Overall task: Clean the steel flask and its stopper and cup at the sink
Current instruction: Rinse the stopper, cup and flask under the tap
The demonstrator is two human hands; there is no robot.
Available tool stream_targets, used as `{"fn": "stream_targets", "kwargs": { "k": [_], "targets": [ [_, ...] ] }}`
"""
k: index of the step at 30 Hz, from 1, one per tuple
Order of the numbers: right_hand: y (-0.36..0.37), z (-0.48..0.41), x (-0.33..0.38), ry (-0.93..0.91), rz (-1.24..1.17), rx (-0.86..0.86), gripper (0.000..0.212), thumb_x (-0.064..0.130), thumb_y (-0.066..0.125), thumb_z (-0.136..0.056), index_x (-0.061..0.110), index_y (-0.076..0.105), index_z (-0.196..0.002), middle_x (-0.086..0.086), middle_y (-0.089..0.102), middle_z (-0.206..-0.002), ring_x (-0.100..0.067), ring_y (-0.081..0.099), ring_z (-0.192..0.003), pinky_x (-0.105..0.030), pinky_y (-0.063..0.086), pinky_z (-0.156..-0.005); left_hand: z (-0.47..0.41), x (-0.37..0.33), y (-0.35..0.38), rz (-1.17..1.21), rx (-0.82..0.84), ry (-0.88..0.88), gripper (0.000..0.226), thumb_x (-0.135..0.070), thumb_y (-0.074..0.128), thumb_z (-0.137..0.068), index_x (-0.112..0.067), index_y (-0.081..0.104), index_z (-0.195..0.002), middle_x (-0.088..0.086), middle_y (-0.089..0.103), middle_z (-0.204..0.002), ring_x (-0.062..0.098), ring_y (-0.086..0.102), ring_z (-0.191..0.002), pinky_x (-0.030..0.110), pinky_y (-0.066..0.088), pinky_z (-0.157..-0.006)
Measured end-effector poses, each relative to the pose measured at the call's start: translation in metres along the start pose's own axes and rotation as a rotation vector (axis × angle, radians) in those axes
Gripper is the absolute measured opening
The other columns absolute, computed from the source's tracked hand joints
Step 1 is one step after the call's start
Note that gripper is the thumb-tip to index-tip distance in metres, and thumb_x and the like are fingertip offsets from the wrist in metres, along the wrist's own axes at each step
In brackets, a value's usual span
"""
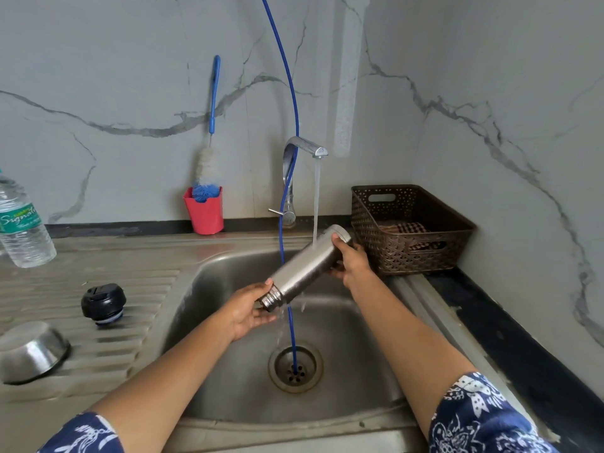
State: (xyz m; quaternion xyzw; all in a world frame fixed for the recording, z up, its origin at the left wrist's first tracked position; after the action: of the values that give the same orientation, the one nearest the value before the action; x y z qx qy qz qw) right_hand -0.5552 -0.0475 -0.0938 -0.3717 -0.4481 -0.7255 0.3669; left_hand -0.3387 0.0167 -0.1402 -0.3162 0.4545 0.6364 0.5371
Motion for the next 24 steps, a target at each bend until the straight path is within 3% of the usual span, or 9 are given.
{"fn": "stream_targets", "kwargs": {
  "k": [2,6,8,11,13,17,20,24],
  "targets": [
    [0.000,0.001,-0.001,0.030,-0.021,0.013,0.065,0.022,0.075,-0.080,0.015,0.040,-0.135,-0.018,0.053,-0.126,-0.039,0.054,-0.114,-0.054,0.055,-0.081,-0.002,-0.006,-0.007,0.107,-0.071,0.059,0.024,-0.017,0.065,-0.088,-0.006,0.059,-0.109,0.019,0.063,-0.105,0.029,0.063,-0.091,0.033,0.060,-0.066],
    [-0.004,0.007,-0.001,0.122,0.040,0.065,0.052,0.043,0.074,-0.076,0.013,0.048,-0.109,-0.017,0.058,-0.104,-0.037,0.057,-0.104,-0.053,0.052,-0.084,-0.004,-0.019,-0.021,0.261,-0.192,0.163,0.014,-0.004,0.066,-0.085,-0.008,0.059,-0.097,0.012,0.063,-0.099,0.023,0.062,-0.091,0.033,0.053,-0.083],
    [-0.009,0.008,-0.003,0.162,0.131,0.074,0.050,0.050,0.074,-0.073,0.015,0.047,-0.095,-0.016,0.057,-0.099,-0.034,0.057,-0.101,-0.051,0.052,-0.088,-0.004,-0.024,-0.024,0.295,-0.203,0.204,0.013,-0.001,0.064,-0.086,-0.010,0.061,-0.095,0.008,0.065,-0.094,0.017,0.062,-0.084,0.030,0.050,-0.084],
    [-0.014,0.010,-0.004,0.180,0.235,0.105,0.062,0.050,0.080,-0.064,0.012,0.053,-0.104,-0.016,0.060,-0.108,-0.029,0.060,-0.101,-0.038,0.055,-0.081,-0.005,-0.027,-0.029,0.308,-0.200,0.207,0.017,-0.002,0.062,-0.088,-0.007,0.062,-0.103,0.005,0.065,-0.093,0.014,0.061,-0.083,0.031,0.048,-0.091],
    [-0.015,0.010,-0.002,0.155,0.221,0.137,0.058,0.042,0.081,-0.066,0.011,0.055,-0.107,-0.015,0.061,-0.109,-0.027,0.061,-0.097,-0.033,0.056,-0.072,-0.007,-0.027,-0.033,0.288,-0.188,0.197,0.024,-0.003,0.060,-0.089,-0.006,0.060,-0.112,0.005,0.065,-0.096,0.015,0.062,-0.088,0.033,0.047,-0.092],
    [-0.016,0.012,-0.002,0.119,0.156,0.227,0.032,0.022,0.073,-0.080,0.010,0.055,-0.103,-0.013,0.060,-0.104,-0.025,0.059,-0.093,-0.039,0.058,-0.073,-0.008,-0.028,-0.036,0.314,-0.186,0.152,0.038,-0.007,0.057,-0.092,-0.008,0.054,-0.130,0.009,0.063,-0.110,0.025,0.056,-0.112,0.038,0.046,-0.092],
    [-0.018,0.010,-0.003,0.108,0.151,0.287,0.021,0.014,0.065,-0.086,0.011,0.055,-0.104,-0.013,0.060,-0.105,-0.025,0.060,-0.094,-0.039,0.056,-0.075,-0.008,-0.028,-0.038,0.344,-0.202,0.159,0.039,-0.009,0.055,-0.094,-0.009,0.052,-0.133,0.014,0.057,-0.128,0.025,0.054,-0.111,0.040,0.046,-0.092],
    [-0.019,0.010,-0.003,0.157,0.168,0.334,0.036,0.024,0.063,-0.088,0.015,0.052,-0.122,-0.017,0.055,-0.119,-0.035,0.058,-0.105,-0.048,0.055,-0.079,-0.009,-0.036,-0.037,0.367,-0.212,0.240,0.042,-0.003,0.050,-0.096,-0.012,0.049,-0.136,0.016,0.053,-0.136,0.027,0.054,-0.111,0.040,0.044,-0.095]
  ]
}}
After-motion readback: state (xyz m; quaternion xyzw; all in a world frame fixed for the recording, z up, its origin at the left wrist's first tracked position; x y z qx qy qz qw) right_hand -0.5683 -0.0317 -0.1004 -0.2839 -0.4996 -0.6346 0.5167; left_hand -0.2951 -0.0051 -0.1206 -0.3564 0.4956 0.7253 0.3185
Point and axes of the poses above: each hand's wrist, its own z-axis away from the middle knuckle, its own y-axis out of the palm, x = y × z, the point moved 3 cm from there along -z, towards the middle knuckle
